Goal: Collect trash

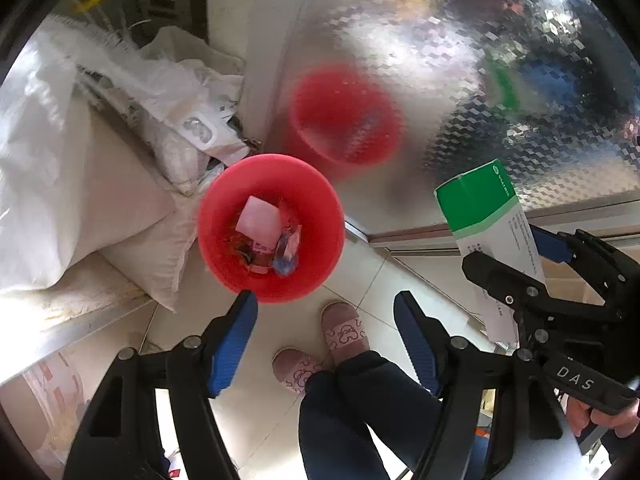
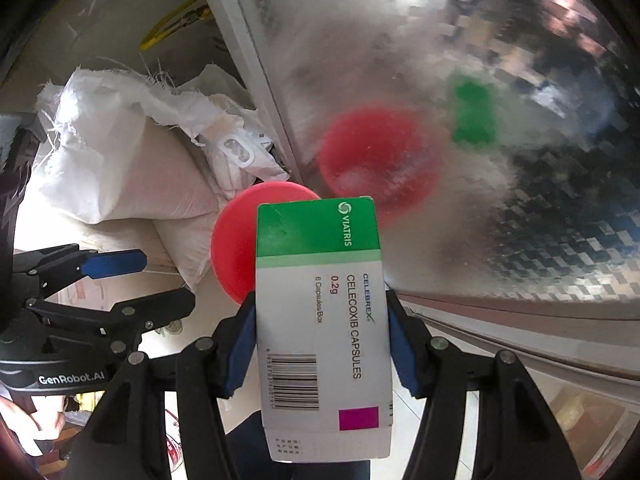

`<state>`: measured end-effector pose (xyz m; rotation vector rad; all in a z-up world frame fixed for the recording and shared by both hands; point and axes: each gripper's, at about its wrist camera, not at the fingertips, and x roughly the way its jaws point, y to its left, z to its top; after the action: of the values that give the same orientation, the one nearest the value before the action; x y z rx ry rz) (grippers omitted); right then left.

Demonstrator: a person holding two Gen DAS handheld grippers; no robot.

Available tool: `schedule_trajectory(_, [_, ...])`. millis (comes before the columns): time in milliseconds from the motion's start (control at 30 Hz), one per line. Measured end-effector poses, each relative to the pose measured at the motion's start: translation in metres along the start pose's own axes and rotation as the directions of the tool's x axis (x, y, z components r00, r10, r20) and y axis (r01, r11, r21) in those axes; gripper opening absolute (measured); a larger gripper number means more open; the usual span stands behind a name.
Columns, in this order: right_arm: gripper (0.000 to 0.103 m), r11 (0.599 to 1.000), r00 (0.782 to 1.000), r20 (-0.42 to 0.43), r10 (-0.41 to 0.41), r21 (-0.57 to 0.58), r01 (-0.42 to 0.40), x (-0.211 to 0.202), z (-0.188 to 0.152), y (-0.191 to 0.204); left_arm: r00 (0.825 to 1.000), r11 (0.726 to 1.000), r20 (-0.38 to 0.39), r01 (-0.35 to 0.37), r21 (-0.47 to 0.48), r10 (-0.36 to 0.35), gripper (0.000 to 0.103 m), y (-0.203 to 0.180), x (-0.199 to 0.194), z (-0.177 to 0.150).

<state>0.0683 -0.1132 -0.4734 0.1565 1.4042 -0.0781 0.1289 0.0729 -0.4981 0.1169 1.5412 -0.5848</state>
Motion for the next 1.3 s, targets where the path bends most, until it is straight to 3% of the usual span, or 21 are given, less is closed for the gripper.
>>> schedule_trajectory(167, [0.057, 0.999, 1.000, -0.003, 0.008, -0.053, -0.008, 0.002, 0.001, 0.011, 1.000, 0.999, -0.003, -0.014, -0.033, 0.014, 0.070, 0.013, -0.004, -0.009])
schedule_trajectory(233, [0.057, 0.997, 1.000, -0.007, 0.013, -0.075, -0.014, 0.004, 0.002, 0.016, 1.000, 0.998, -0.003, -0.028, -0.052, 0.027, 0.082, 0.021, -0.004, -0.012])
schedule_trajectory(267, [0.057, 0.996, 1.000, -0.013, 0.016, -0.087, -0.017, 0.006, 0.002, 0.019, 0.999, 0.997, 0.000, -0.036, -0.064, 0.036, 0.083, 0.025, -0.005, -0.014])
schedule_trajectory(500, [0.057, 0.985, 0.998, -0.032, 0.057, -0.163, -0.061, 0.014, 0.006, 0.039, 0.998, 0.988, 0.007, -0.060, -0.142, 0.062, 0.083, 0.048, -0.006, -0.025])
schedule_trajectory(833, [0.057, 0.947, 0.994, -0.047, 0.100, -0.303, -0.110, 0.016, 0.010, 0.063, 0.999, 0.963, 0.009, -0.038, -0.265, 0.042, 0.088, 0.069, -0.015, -0.043])
schedule_trajectory(1000, [0.057, 0.926, 0.994, -0.055, 0.096, -0.362, -0.110, 0.020, 0.011, 0.073, 0.996, 0.947, 0.016, -0.073, -0.312, 0.082, 0.088, 0.070, -0.020, -0.052])
schedule_trajectory(1067, [0.062, 0.919, 0.994, -0.064, 0.091, -0.379, -0.108, 0.022, 0.010, 0.075, 0.995, 0.939, 0.015, -0.088, -0.333, 0.098, 0.088, 0.071, -0.019, -0.056])
schedule_trajectory(1133, [0.075, 0.914, 0.994, -0.059, 0.094, -0.392, -0.109, 0.020, 0.008, 0.076, 0.994, 0.931, 0.019, -0.095, -0.353, 0.108, 0.088, 0.071, -0.021, -0.059])
schedule_trajectory(1300, [0.083, 0.891, 0.994, -0.052, 0.096, -0.442, -0.109, 0.014, 0.005, 0.077, 0.989, 0.913, 0.021, -0.124, -0.388, 0.143, 0.088, 0.063, -0.032, -0.067])
